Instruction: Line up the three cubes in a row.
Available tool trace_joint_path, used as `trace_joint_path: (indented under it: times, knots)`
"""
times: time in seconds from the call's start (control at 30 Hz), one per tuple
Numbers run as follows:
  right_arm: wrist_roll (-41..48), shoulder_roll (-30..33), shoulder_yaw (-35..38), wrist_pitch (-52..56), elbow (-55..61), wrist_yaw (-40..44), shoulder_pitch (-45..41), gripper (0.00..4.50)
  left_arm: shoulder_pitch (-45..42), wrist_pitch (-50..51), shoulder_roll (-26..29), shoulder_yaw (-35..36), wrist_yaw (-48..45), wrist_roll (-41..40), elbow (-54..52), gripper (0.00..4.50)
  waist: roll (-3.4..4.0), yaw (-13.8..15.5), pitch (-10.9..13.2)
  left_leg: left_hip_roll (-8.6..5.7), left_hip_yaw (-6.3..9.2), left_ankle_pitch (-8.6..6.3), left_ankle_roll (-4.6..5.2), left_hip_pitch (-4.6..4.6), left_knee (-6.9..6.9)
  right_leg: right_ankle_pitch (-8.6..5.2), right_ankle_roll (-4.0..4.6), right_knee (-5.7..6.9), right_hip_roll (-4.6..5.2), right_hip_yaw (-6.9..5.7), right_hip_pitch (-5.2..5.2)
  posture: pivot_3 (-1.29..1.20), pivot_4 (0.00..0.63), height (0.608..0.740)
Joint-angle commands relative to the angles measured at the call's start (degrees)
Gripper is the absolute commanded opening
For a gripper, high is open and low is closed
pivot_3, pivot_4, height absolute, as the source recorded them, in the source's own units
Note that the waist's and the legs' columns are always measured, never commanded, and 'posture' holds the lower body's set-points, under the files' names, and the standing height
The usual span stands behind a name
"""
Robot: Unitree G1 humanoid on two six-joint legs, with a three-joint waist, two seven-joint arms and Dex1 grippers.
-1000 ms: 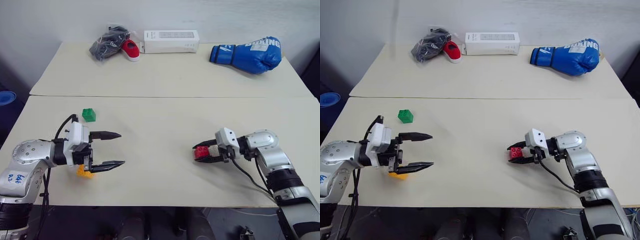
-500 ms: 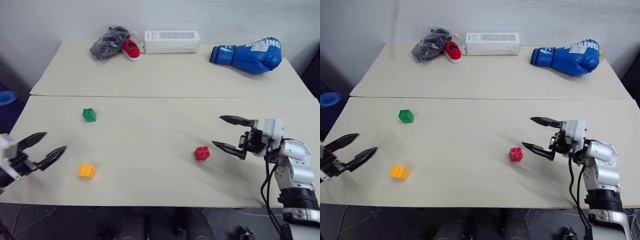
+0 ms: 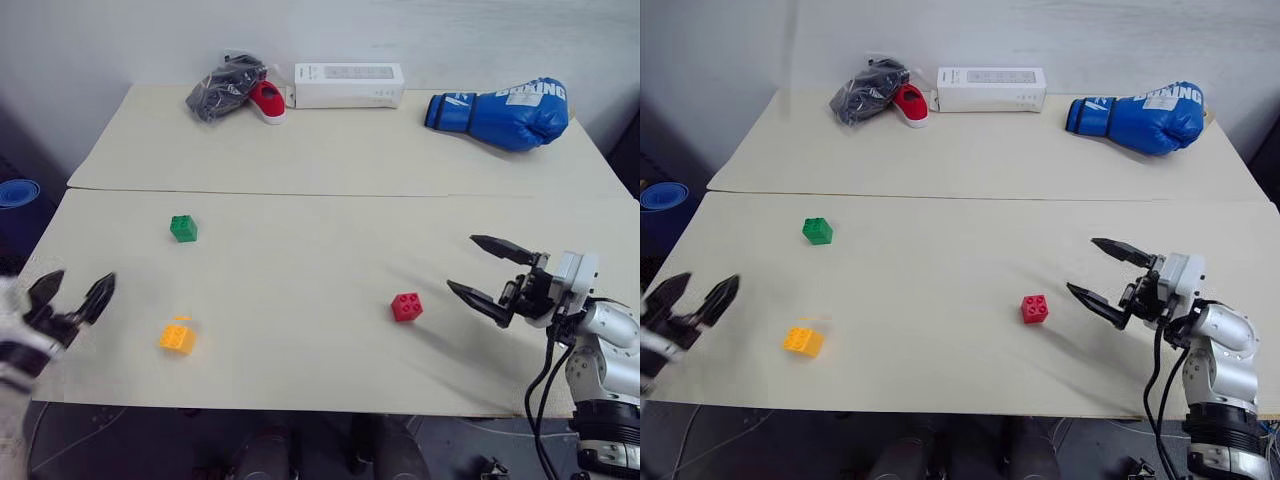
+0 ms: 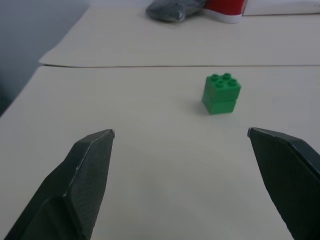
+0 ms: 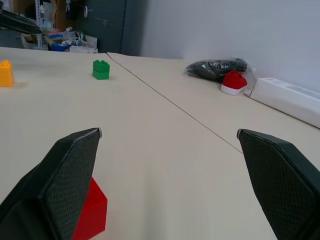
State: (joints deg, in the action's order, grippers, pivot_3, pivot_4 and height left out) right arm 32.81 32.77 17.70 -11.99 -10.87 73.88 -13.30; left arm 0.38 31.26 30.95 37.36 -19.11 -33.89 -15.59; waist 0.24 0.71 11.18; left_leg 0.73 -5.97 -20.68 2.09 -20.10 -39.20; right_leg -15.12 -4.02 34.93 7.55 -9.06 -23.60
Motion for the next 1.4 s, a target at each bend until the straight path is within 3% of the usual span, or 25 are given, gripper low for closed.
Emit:
trace_joint_path:
  times: [0.03, 0.3, 0.73, 0.87, 1.1, 1.23, 1.4]
  knots:
    - [0.6, -0.7, -1.0, 0.8, 3.2, -1.6, -0.8, 4.46, -10.3, 9.0, -2.0, -6.6, 13.6, 3.2, -1.9, 4.5, -0.04, 0.4, 0.0, -0.03, -0.01, 0.02, 0.02, 0.01, -0.01, 0.01, -0.02, 0.02, 0.0, 0.0, 0.01, 0.0, 0.15, 0.74]
    - [0.6, -0.9, -1.8, 1.6, 6.6, -3.7, 1.1, 4.46, -25.7, 9.5, -4.7, -16.9, 20.8, 12.7, 11.9, 4.5, -0.05, 0.4, 0.0, -0.02, -0.16, 0.13, 0.02, -0.05, -0.01, 0.01, -0.02, -0.09, -0.21, -0.01, -0.04, 0.0, 0.15, 0.74]
    - [1.1, -1.3, -1.3, 0.9, 8.7, -4.8, 5.0, 4.46, -33.8, 3.5, -8.0, -22.3, 18.9, 18.5, 27.0, 4.5, -0.09, 0.7, 0.0, -0.07, -0.12, 0.23, 0.02, -0.05, -0.04, 0.02, -0.03, -0.05, -0.15, -0.04, -0.02, 0.0, 0.15, 0.74]
    - [1.2, -1.5, -1.4, 0.7, 8.7, -4.6, 5.8, 4.5, -35.1, 2.6, -9.0, -21.8, 19.6, 19.2, 29.8, 3.61, -0.09, 0.7, 0.0, -0.06, -0.12, 0.24, 0.01, -0.05, -0.04, 0.02, -0.03, -0.04, -0.16, -0.04, -0.02, 0.0, 0.15, 0.74]
    - [1.3, -1.3, -1.2, 0.6, 7.4, -3.9, 5.3, 4.5, -33.8, 2.3, -8.3, -21.7, 18.5, 20.1, 29.8, 1.5, -0.09, 0.7, 0.0, -0.06, -0.12, 0.24, 0.01, -0.04, -0.04, 0.02, -0.04, -0.03, -0.16, -0.04, -0.02, 0.0, 0.15, 0.74]
    - [1.4, -0.6, -0.7, 0.8, 7.2, -3.6, 4.9, 4.5, -33.5, -4.0, -4.5, -20.6, 10.0, 18.5, 29.0, 1.53, -0.11, 0.6, 0.0, -0.06, -0.12, 0.24, 0.0, -0.05, -0.04, 0.02, -0.03, -0.02, -0.16, -0.04, -0.03, 0.0, 0.15, 0.74]
    - [2.0, 1.8, 2.2, 1.4, 7.8, -3.2, 6.4, 4.5, -34.1, -10.1, 4.5, -23.4, -17.4, 11.4, 25.2, 1.53, -0.11, 0.6, 0.0, -0.05, -0.13, 0.26, -0.02, -0.05, -0.04, 0.01, -0.03, -0.04, -0.16, -0.04, -0.04, 0.0, 0.15, 0.74]
